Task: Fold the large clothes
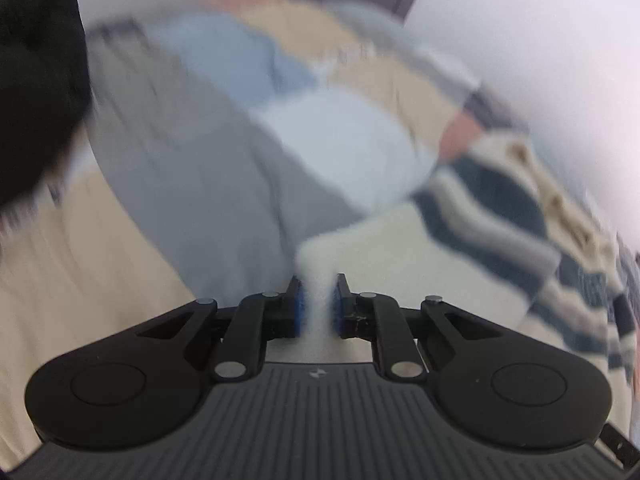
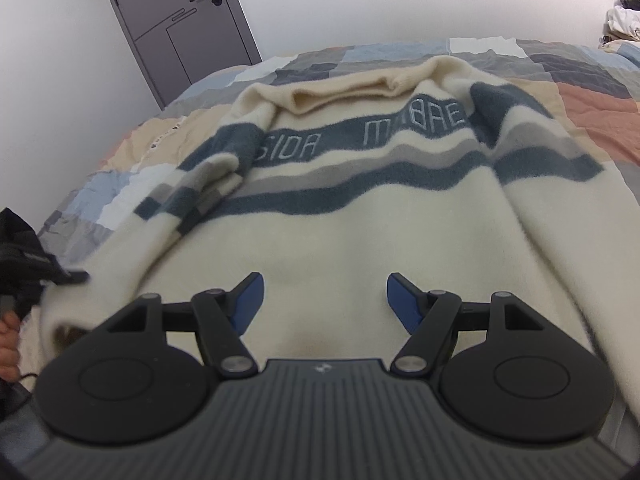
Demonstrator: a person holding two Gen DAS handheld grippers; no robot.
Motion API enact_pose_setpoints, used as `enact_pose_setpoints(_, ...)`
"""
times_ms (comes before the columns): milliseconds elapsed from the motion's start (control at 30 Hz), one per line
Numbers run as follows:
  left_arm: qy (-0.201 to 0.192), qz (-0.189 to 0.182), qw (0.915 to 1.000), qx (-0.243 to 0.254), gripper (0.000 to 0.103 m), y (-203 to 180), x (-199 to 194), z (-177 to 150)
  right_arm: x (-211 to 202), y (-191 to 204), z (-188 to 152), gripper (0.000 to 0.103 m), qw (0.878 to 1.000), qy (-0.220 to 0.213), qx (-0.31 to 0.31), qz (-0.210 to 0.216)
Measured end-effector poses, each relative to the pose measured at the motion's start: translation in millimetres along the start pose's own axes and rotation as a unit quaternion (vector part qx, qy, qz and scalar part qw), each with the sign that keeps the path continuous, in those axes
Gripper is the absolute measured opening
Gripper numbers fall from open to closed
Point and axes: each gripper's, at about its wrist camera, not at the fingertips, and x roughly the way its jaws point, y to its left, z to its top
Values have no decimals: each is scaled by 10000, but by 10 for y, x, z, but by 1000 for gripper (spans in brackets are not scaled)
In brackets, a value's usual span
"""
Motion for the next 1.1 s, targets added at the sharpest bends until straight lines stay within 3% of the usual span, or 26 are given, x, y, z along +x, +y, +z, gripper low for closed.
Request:
enact_pose_setpoints(200, -867, 352, 9956, 70, 16, 57, -181, 674, 48, 28, 11, 71, 10000, 32, -57, -65)
enact_pose_setpoints(333, -1567, 1020, 9819, 307, 16, -6, -144, 1139, 132, 46, 31, 71, 9999, 65, -76, -128)
enact_pose_setpoints(433, -1900, 1410, 9710, 350, 16, -17, 60, 1311, 207, 44, 64, 71, 9998, 77, -75, -159)
enact_pose_setpoints(533, -1793, 1754, 9666, 518, 16, -6, 450, 1244, 279, 42, 90, 72, 9997, 104, -113, -189)
enact_pose_setpoints(667, -1286, 1969, 9693, 715, 16, 106, 912, 1128, 374, 15, 81, 72, 9995, 185, -126, -241)
enact_pose_setpoints(800, -1021, 1835, 9755, 658, 18, 269, 1040, 1139, 467, -7, 107, 72, 9992, 240, -109, -293)
enact_pose_setpoints(933, -1063, 1702, 9779, 583, 24, 337, 1044, 1113, 543, -20, 119, 72, 9989, 299, -105, -351)
enact_pose_setpoints(1067, -1034, 1625, 9792, 634, 65, 259, 914, 1079, 548, 3, 121, 72, 9987, 293, -159, -383)
enact_pose_setpoints(1100, -1068, 1525, 9809, 554, 67, 250, 855, 1071, 542, 5, 121, 72, 9987, 291, -155, -385)
